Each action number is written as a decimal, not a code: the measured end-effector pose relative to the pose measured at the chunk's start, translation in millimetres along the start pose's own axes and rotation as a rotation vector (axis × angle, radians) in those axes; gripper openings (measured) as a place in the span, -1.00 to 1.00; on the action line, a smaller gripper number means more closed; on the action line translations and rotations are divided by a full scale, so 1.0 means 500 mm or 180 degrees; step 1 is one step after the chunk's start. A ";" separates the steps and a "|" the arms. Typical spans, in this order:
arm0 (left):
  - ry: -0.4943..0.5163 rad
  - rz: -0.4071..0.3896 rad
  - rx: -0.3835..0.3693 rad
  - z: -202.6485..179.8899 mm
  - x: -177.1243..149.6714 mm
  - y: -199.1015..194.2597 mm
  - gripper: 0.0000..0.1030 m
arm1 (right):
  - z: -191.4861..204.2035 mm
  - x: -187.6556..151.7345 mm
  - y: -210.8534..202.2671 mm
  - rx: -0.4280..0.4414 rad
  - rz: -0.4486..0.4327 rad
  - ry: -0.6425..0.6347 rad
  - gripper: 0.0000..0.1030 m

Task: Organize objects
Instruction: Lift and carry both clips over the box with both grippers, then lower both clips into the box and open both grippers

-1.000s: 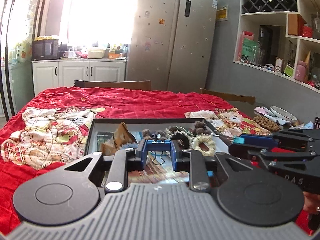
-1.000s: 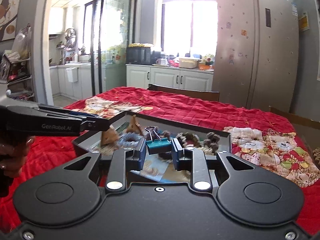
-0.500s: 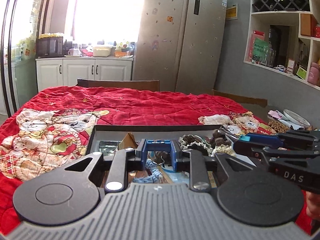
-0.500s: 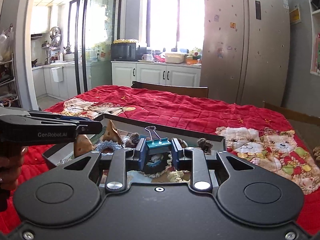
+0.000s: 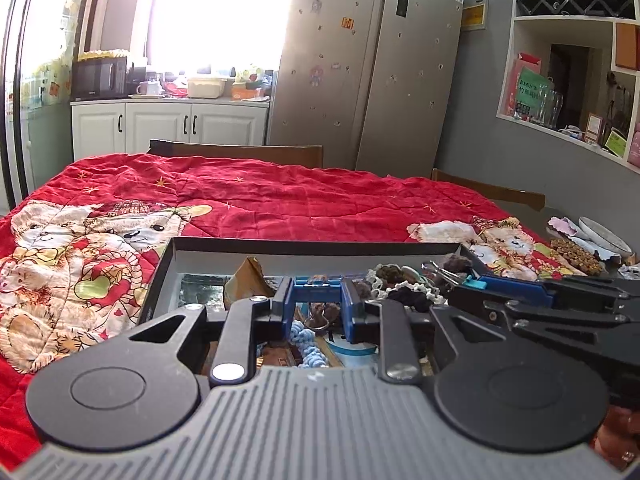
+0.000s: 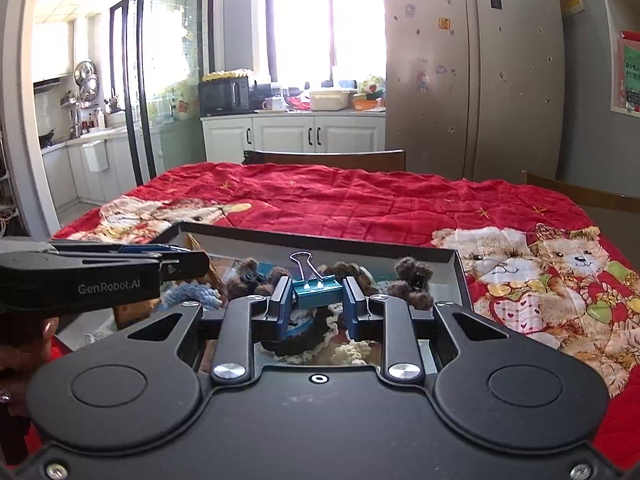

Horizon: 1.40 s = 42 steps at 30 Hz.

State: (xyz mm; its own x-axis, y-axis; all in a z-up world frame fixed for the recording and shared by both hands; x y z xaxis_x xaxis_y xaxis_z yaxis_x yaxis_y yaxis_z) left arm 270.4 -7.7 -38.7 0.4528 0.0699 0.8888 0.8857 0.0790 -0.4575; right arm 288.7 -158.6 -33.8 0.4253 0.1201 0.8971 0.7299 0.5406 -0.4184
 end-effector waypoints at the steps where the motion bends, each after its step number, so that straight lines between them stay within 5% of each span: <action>1: 0.0010 0.0004 0.0005 -0.001 -0.002 0.003 -0.47 | -0.002 -0.003 0.005 -0.0008 0.0012 0.0005 -0.51; 42: 0.0354 0.0181 0.0172 -0.019 -0.048 0.053 -0.44 | -0.025 -0.047 0.067 -0.0112 0.0308 0.0009 -0.50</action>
State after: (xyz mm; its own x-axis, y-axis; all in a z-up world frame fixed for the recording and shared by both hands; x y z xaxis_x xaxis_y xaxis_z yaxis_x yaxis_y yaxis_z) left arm 283.9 -16.6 -72.0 0.5133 -0.0347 0.8575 0.8529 0.1317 -0.5052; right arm 309.9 -153.6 -70.6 0.4961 0.1680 0.8518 0.7037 0.4969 -0.5079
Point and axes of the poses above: each gripper's, at about its wrist camera, not at the fingertips, and y roughly the way its jaws point, z to its left, x to its top, the point moved 7 cm from there along y, roughly the way its jaws point, and after that the axes turned 15 degrees about x, right-handed, at the moved point
